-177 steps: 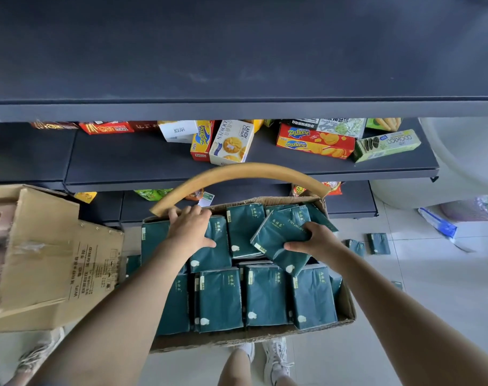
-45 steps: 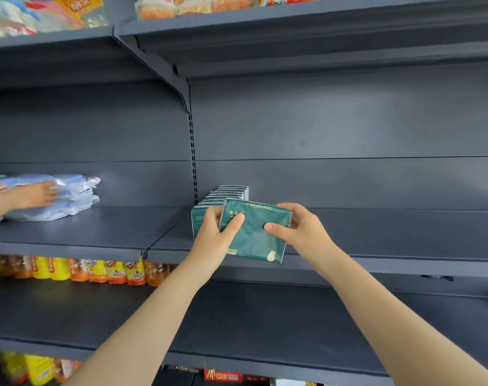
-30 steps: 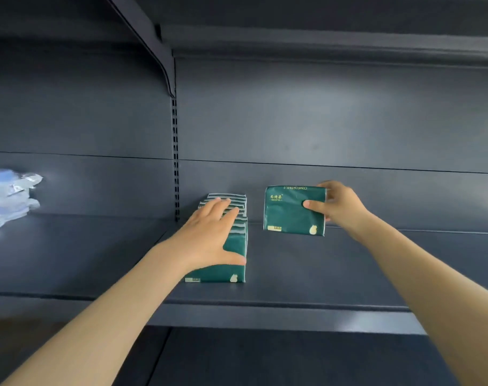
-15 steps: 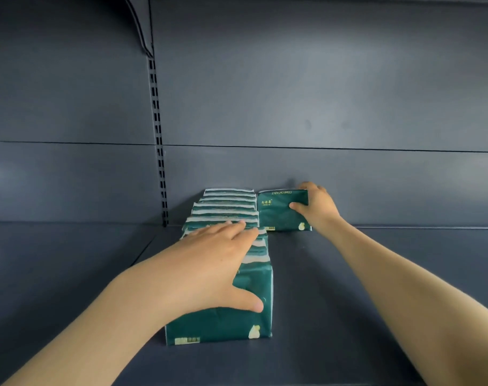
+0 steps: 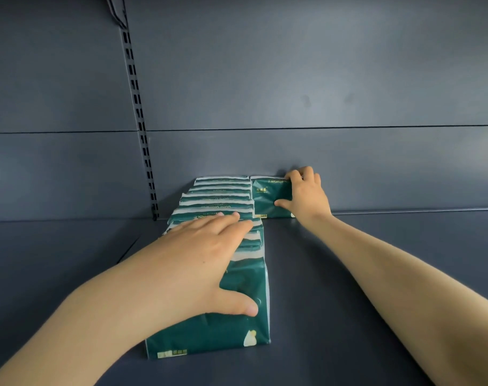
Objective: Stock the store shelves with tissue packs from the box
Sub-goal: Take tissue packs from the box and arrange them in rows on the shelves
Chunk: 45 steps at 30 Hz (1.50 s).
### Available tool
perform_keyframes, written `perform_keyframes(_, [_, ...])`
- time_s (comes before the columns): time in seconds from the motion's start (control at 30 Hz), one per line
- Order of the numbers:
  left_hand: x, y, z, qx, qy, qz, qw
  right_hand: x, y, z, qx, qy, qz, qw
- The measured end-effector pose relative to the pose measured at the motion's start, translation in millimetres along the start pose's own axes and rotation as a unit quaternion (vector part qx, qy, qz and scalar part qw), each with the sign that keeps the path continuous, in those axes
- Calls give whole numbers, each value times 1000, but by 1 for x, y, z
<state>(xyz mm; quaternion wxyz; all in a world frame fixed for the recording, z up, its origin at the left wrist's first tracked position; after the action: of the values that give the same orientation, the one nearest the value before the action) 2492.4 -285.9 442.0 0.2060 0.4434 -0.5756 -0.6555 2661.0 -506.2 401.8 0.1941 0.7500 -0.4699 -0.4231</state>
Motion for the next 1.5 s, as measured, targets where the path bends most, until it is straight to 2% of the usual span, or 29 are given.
perform_keyframes(0.2, [1,1,2,10,-10,-1,1000,-1,8,1,-35,-16,-2,999])
perform_keyframes(0.33, [0,5,2,10,-14,15,1000,-8,29,9,-95,-17,44,994])
perform_keyframes(0.5, [4,14,7,-21,-20,17,999,-25,73,27,-100,14,110,989])
perform_keyframes(0.63, [2,34,13,-81,-1,36,996,-38,115,52,-208,27,160,965])
perform_keyframes(0.73, [0,63,25,-28,48,52,997,-45,153,76,-266,6,194,944])
perform_keyframes(0.83, [5,92,47,39,121,29,991,-51,196,100,-247,13,210,946])
perform_keyframes(0.97, [37,127,83,91,188,-63,976,-55,254,137,-211,19,207,955])
perform_keyframes(1.1, [96,158,114,186,236,-123,946,-64,303,172,-149,42,135,979])
perform_keyframes(1.3, [165,179,154,221,254,-167,927,-69,358,227,-97,70,138,983])
perform_keyframes(1.5, [208,197,191,242,242,-172,924,-67,409,290,-67,82,130,986])
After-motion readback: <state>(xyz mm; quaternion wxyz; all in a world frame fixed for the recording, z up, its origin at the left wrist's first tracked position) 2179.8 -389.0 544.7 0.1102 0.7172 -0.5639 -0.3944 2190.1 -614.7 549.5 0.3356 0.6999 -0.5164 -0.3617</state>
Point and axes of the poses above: each hand's wrist, its own z-axis away from the middle knuckle, its own y-axis out of the back of the hand, x = y × z, the point moved 2 cm from there along -z, towards the middle knuckle, and after that the axes turned 14 degrees about -z, right-handed, at the moved point
